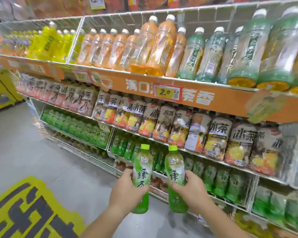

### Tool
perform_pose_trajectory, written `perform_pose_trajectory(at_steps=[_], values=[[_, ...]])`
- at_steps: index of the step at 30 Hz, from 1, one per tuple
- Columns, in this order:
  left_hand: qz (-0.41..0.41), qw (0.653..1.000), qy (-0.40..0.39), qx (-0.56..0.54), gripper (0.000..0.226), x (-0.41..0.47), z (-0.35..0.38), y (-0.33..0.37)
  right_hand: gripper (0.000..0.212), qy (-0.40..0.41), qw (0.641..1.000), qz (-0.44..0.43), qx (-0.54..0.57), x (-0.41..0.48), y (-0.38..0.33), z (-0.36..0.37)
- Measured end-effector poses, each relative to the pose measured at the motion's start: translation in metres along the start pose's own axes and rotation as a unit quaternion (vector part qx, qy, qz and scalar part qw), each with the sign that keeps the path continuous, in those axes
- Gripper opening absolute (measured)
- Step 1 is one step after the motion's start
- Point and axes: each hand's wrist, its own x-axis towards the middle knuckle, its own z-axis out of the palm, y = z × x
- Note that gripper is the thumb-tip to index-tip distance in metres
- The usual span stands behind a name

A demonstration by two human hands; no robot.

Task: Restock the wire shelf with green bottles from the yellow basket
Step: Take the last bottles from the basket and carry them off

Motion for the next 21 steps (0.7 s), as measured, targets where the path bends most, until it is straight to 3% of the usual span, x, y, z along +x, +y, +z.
perform_pose_trajectory(at_steps=[7, 12, 17, 21], values=[[0.020, 0.992, -0.119, 0.037, 0.041, 0.096, 0.032, -0.047, 0.042, 0.045, 0.992, 0.111, 0.042, 0.045, 0.044, 0.057], [0.036, 0.983, -0.170, 0.052, 0.043, 0.162, 0.111, -0.070, 0.025, 0.089, 0.984, 0.152, 0.030, 0.093, 0.105, 0.079], [0.118, 0.980, -0.151, 0.051, 0.038, 0.216, 0.184, -0.077, 0.031, 0.120, 0.982, 0.143, -0.004, 0.140, 0.165, 0.085], [0.163, 0.979, -0.120, 0.023, 0.037, 0.262, 0.240, -0.088, 0.021, 0.167, 0.979, 0.113, -0.019, 0.183, 0.216, 0.089]])
